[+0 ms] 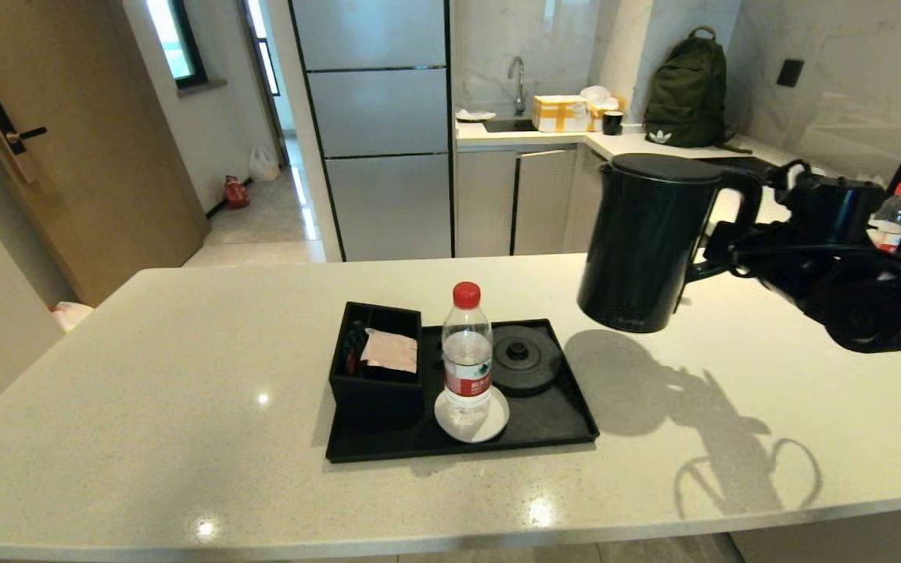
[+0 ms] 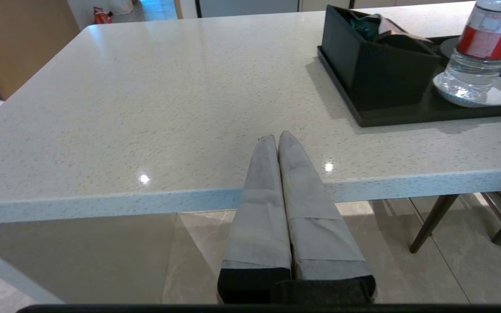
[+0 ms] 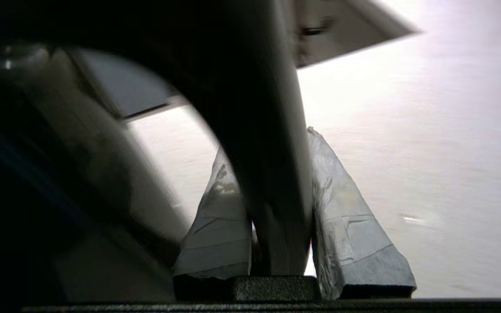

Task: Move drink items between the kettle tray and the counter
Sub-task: Place it on the right

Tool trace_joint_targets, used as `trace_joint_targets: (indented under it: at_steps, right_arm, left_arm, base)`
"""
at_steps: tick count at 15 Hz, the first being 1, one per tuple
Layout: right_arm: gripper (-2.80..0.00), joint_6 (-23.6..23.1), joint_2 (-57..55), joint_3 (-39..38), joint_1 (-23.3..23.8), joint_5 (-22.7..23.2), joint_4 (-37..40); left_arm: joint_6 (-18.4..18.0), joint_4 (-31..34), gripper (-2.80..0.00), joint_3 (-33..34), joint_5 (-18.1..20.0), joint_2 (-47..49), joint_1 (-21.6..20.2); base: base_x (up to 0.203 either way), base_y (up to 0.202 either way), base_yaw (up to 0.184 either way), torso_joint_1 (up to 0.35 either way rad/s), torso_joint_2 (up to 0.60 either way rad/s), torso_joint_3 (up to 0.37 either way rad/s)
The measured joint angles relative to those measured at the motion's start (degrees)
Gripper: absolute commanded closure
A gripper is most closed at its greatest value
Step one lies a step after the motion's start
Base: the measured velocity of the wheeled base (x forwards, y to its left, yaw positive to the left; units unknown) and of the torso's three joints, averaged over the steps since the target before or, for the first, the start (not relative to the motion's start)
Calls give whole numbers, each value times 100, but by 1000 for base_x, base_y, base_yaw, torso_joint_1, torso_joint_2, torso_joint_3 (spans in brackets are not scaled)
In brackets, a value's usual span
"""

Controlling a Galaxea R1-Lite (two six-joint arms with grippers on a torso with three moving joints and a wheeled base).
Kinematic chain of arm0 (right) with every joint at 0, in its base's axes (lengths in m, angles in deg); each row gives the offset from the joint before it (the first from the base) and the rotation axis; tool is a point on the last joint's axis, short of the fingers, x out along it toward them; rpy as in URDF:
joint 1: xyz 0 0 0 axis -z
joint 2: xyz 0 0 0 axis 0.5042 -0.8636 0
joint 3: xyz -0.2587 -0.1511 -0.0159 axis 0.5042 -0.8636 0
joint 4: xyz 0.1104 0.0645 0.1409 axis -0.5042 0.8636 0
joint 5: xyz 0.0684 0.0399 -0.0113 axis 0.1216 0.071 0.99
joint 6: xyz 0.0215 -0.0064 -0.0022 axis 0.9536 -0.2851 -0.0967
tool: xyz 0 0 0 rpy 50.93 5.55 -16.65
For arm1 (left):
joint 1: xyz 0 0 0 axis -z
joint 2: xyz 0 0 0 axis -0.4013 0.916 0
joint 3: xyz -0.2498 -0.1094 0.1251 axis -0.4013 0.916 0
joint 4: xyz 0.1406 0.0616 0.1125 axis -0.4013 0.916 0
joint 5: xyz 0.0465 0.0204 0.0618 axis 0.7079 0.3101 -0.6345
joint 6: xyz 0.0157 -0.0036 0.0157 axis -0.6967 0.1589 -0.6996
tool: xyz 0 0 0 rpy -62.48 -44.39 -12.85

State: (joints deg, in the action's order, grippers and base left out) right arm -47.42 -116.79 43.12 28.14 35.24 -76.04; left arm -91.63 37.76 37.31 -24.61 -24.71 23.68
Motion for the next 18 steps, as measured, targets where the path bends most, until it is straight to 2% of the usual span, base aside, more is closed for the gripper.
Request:
trace_joint_targets:
  at_steps: [5,8,18]
  right_arm:
    - [0,-562,-22,-692,1184,312,-1325]
    - [0,-767,-241,-888,1310,367,-1947]
    - [0,-782,-1006,-801,1351,305,-1978]
  left_arm:
    - [-1,0,0,0,0,0,3]
    - [-4,0,0,0,-3,0,12]
    - [-1,2,0,0,-2,0,7]
  base:
    - [0,0,0,0,0,0]
    - [0,0,0,0,0,0]
    - [0,0,0,0,0,0]
